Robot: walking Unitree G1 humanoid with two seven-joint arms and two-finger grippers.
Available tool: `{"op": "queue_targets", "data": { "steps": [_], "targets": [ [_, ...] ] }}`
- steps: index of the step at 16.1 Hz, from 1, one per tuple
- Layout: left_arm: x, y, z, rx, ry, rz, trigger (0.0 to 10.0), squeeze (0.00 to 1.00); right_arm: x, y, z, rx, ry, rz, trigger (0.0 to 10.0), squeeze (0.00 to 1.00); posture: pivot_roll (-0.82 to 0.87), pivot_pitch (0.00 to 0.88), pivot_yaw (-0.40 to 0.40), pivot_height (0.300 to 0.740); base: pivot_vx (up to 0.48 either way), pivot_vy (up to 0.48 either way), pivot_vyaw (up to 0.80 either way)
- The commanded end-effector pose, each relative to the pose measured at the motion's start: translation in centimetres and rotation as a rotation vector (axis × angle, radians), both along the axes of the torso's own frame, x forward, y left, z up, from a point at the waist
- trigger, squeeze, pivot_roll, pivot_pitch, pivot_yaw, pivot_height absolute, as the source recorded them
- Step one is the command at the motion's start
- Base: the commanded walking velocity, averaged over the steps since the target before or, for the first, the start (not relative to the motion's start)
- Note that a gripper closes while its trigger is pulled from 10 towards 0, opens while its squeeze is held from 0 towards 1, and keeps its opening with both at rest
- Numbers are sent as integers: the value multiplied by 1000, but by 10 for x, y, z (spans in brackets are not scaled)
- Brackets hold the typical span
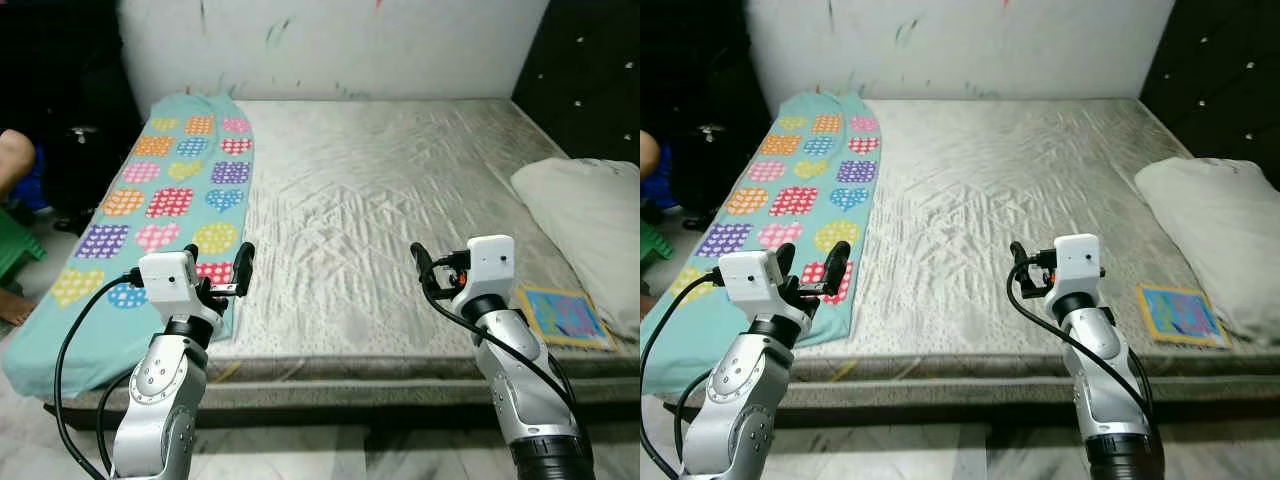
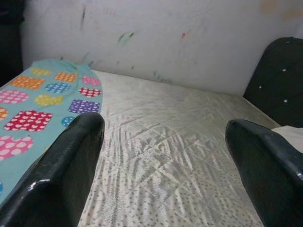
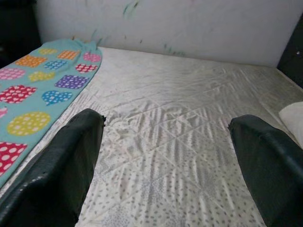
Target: Clean up the room
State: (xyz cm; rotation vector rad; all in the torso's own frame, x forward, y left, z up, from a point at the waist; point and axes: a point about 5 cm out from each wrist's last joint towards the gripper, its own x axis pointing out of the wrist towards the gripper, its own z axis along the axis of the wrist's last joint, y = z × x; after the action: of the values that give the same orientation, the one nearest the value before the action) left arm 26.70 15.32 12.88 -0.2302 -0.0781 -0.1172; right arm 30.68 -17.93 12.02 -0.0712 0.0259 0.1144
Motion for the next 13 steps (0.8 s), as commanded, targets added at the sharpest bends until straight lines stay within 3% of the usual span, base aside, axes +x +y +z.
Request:
{"op": "queue_targets", "data": {
  "steps": [1, 10, 13],
  "targets": [
    [1, 2, 4, 3, -18, -4, 10000, 0, 2, 0, 6, -1, -23, -4, 10000, 0, -97, 6, 4, 740, 326, 0, 0],
    [1, 1, 2, 5, -9, -4, 10000, 0, 3, 1, 5, -7, -23, 1, 10000, 0, -94, 3, 3, 740, 315, 0, 0],
    [3, -1, 0, 2, 11, 24, 10000, 0, 3, 1, 6, -8, -24, 3, 10000, 0, -96, 0, 3, 740, 0, 0, 0]
  ]
}}
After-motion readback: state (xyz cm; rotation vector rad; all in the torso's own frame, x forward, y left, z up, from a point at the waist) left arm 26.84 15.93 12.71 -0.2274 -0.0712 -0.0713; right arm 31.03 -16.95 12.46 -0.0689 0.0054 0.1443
